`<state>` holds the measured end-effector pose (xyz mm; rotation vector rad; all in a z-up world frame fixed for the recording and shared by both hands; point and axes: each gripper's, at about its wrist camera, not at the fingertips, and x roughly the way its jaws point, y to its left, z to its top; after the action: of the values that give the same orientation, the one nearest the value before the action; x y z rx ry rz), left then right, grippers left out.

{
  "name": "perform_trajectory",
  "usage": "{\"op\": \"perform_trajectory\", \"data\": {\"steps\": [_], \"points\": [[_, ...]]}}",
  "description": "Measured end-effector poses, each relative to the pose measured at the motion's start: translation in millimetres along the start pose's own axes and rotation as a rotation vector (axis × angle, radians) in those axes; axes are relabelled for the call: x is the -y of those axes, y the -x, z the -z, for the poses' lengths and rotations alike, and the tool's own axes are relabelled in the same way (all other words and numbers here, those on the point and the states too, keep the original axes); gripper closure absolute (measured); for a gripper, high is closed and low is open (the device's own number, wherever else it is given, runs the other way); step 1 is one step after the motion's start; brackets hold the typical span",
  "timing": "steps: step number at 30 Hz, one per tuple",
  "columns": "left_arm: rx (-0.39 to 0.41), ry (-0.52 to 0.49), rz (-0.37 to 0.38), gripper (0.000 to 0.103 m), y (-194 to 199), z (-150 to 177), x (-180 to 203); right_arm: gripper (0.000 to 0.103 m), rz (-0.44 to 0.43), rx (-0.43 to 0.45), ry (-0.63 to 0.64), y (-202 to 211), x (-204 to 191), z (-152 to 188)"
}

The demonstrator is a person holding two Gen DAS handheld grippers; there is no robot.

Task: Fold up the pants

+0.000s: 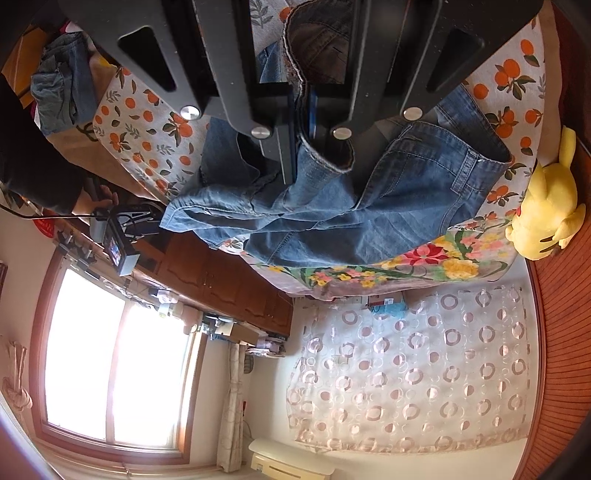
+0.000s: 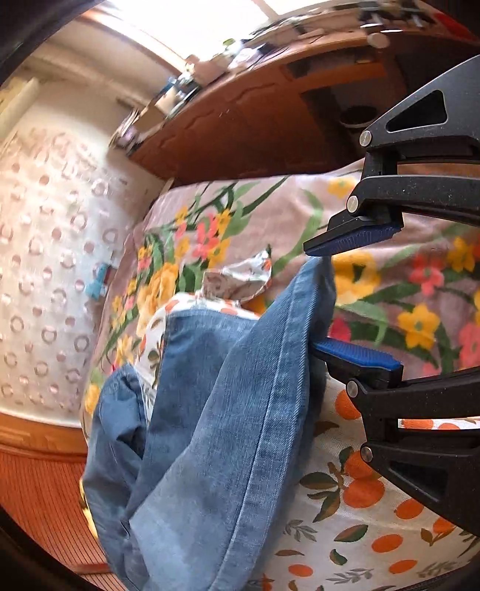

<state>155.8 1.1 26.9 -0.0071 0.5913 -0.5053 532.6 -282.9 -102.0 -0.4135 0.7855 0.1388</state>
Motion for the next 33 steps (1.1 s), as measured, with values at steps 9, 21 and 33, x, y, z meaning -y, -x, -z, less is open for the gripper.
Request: {"op": "perform_trajectory", "data": {"steps": [9, 21, 33], "points": [[0.04, -0.031, -0.046, 0.098, 14.8, -30.5, 1.5, 0.101, 0.056, 0.122, -0.1, 58.8, 31.3, -15.7], [0.04, -0.124, -0.122, 0.098, 135.1, -4.5, 13.4, 0.101, -0.017, 0.265, -0.097, 217.9, -0.9, 39.9], [-0.178, 0.014, -0.129, 0.097, 138.6, 125.7, -4.1, 0.101, -0.252, 0.138, -0.146, 223.6, -26.8, 187.1]]}}
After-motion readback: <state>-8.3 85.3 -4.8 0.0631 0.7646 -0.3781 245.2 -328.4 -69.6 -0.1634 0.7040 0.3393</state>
